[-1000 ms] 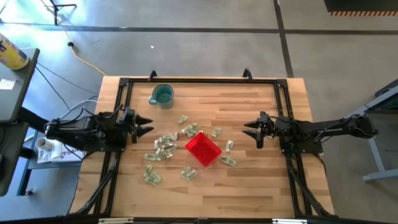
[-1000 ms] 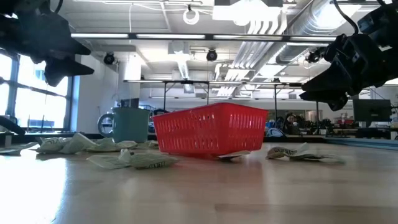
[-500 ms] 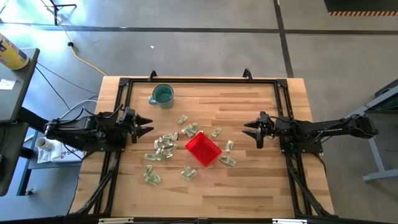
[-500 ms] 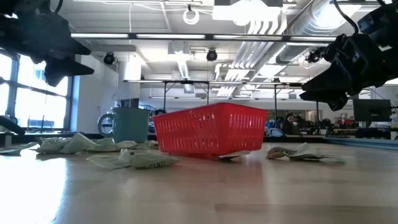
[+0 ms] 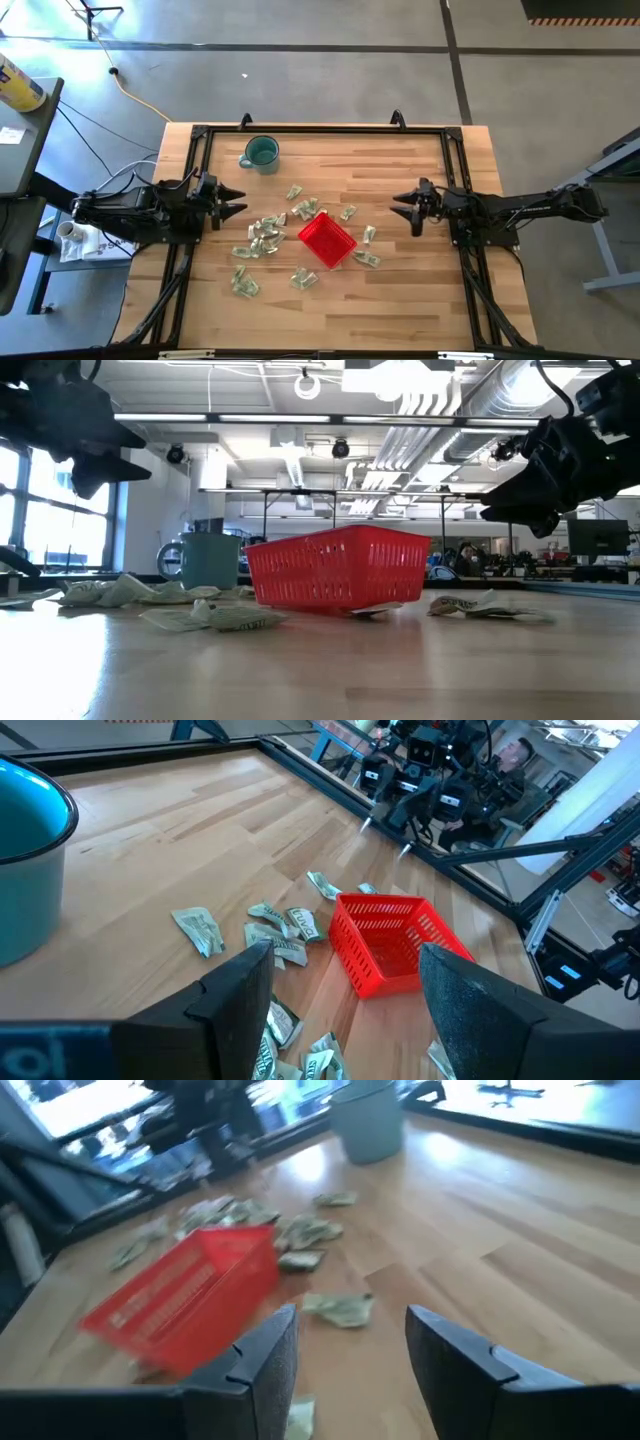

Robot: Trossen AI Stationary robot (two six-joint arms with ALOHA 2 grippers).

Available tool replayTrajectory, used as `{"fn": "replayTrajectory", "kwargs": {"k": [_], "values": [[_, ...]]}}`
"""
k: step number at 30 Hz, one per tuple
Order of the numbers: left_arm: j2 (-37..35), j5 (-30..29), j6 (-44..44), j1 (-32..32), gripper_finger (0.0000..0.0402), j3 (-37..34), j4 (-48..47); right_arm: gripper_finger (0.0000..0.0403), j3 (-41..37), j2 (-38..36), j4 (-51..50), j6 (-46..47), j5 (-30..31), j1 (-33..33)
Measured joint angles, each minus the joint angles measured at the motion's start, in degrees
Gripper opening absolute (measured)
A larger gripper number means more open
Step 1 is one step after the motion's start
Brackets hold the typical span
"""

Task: Pick and place Stevia / Truvia into bins
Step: Put the white stevia packet into the basket

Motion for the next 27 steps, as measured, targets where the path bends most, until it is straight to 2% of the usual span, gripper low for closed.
{"fn": "replayTrajectory", "kwargs": {"k": [4,8,9,12,14,18,22,27], "values": [[0.0,0.0,0.0,0.0,0.0282,0.0,0.0,0.0174,0.0,0.0,-0.1,3.0,3.9,0.0],[0.0,0.0,0.0,0.0,0.0282,0.0,0.0,0.0172,0.0,0.0,-0.5,5.8,11.4,0.0],[0.0,0.0,0.0,0.0,0.0282,0.0,0.0,0.0172,0.0,0.0,-0.4,11.3,11.3,0.0],[0.0,0.0,0.0,0.0,0.0282,0.0,0.0,0.0174,0.6,0.0,-0.1,32.8,5.8,0.1],[0.0,0.0,0.0,0.0,0.0282,0.0,0.0,0.0174,1.5,0.0,0.2,39.9,3.8,0.1],[0.0,0.0,0.0,0.0,0.0282,0.0,0.0,0.0172,2.6,0.0,1.4,41.8,4.4,0.1],[0.0,0.0,0.0,0.0,0.0282,0.0,0.0,0.0174,2.7,0.0,6.4,40.3,-0.5,0.2],[0.0,0.0,0.0,0.0,0.0282,0.0,0.0,0.0173,2.8,0.0,10.4,39.4,1.9,0.1]]}}
